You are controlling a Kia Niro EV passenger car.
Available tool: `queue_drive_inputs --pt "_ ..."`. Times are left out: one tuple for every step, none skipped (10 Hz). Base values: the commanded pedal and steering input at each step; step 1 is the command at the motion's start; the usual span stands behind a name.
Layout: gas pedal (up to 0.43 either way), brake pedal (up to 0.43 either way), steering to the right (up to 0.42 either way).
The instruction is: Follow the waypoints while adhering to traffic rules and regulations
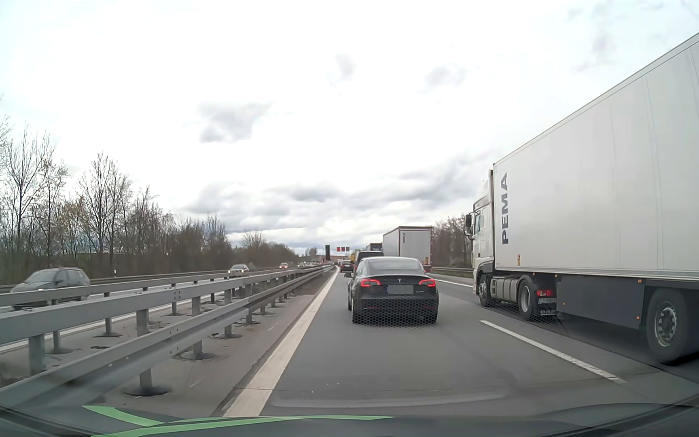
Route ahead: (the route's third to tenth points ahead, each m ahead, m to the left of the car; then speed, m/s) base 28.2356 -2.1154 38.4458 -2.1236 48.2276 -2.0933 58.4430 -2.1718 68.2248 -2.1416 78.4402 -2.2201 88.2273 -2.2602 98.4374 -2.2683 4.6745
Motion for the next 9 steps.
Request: queue_drive_inputs --pt "0.087 0.0 0.0" --pt "0.087 0.0 0.0" --pt "0.087 0.0 0.0" --pt "0.087 0.0 0.0" --pt "0.087 0.0 0.0" --pt "0.087 0.0 0.0" --pt "0.087 0.0 0.0" --pt "0.098 0.0 0.0" --pt "0.098 0.0 0.0"
